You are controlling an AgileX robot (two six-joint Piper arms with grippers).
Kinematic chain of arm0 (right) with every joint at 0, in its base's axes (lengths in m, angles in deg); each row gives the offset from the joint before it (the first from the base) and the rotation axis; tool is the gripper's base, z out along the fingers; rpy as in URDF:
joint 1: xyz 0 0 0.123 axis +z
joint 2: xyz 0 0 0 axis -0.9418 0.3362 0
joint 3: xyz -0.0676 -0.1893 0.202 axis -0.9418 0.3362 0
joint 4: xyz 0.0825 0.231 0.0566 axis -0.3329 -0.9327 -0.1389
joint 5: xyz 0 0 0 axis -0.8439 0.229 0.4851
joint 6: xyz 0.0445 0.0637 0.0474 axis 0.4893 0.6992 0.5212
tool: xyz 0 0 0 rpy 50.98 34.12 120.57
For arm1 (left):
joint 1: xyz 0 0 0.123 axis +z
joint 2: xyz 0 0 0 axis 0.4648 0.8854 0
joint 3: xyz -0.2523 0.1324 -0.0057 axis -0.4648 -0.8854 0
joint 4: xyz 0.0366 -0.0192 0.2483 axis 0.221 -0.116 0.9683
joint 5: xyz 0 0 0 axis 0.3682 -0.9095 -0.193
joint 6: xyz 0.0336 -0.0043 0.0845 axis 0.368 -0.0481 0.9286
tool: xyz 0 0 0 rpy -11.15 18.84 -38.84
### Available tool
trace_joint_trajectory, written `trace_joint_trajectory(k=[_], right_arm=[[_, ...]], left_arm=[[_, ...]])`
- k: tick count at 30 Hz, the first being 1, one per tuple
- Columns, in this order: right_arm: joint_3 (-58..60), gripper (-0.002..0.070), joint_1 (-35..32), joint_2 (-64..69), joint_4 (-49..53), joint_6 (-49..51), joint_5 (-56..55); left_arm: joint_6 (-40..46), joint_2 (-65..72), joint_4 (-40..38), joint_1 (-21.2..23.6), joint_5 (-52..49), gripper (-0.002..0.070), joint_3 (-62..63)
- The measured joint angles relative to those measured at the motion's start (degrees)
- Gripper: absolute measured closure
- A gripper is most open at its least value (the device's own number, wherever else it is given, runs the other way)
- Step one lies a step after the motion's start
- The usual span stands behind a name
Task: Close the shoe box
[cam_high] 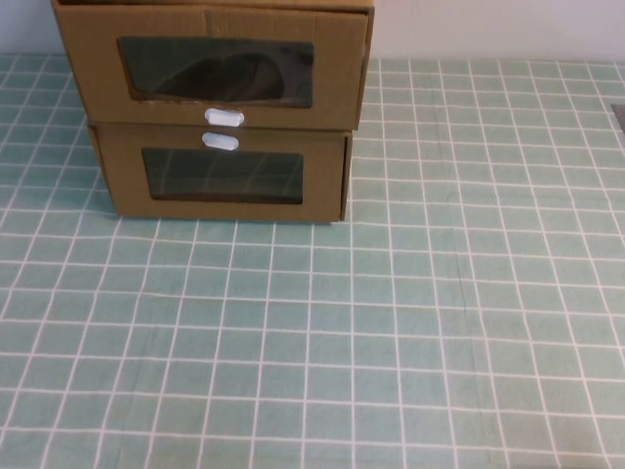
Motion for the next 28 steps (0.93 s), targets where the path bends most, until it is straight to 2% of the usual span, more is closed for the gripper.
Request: trace_joint_trajectory(k=[28], right_arm=[[0.0,0.0690,0.0,-0.1,-0.4,-1.2,0.0]], left_arm=[[0.0,0.0,0.0,0.0,0.0,0.0680,0.0]])
